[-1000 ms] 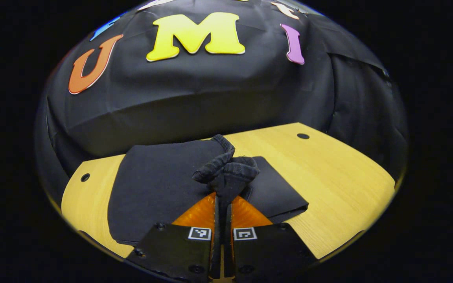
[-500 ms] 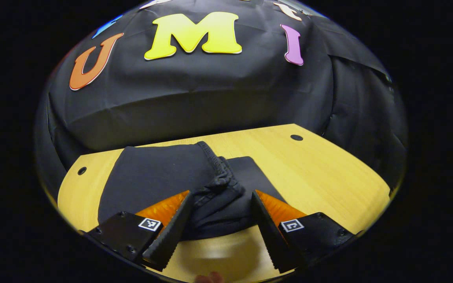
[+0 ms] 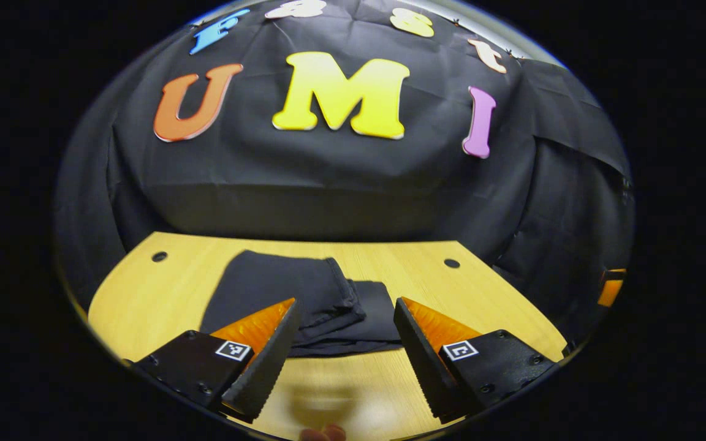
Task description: Grasp the waist and the cuffs of the jeans and fold them to make the two legs overlap; first hold the waist and fold one-third of the jeans toward the cuffs, then hold the cuffs and fold the remaining one-third in the same direction to finish folding.
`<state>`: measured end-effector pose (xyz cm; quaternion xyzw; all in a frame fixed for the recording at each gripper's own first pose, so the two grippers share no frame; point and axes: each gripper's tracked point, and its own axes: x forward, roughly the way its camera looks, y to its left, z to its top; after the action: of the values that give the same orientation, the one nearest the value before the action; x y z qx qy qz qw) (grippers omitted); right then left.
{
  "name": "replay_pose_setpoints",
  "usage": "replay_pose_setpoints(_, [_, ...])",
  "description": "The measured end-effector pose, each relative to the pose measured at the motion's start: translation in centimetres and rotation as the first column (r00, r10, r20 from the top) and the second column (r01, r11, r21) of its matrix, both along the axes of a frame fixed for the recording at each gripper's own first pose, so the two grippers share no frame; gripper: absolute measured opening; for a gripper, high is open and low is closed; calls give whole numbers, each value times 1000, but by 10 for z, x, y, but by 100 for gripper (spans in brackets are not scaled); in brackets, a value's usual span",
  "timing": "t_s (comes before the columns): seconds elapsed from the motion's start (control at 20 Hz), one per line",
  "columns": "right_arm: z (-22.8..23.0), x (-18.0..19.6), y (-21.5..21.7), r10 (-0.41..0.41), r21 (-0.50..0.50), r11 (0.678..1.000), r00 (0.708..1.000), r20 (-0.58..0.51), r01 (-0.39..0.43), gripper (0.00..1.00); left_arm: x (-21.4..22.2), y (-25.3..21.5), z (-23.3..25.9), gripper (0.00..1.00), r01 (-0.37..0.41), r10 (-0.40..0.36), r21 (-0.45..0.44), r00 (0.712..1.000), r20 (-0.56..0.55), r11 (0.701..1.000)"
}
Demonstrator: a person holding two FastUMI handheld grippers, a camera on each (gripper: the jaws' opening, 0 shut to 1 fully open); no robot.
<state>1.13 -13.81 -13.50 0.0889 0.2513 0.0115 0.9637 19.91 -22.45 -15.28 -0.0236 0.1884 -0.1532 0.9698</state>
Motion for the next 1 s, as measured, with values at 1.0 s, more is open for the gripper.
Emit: replay_pose_setpoints(1.0, [147,41,143,47,-140,990,890,453,19,92,-73,139,199,97,-198,206,-57,927,313,979])
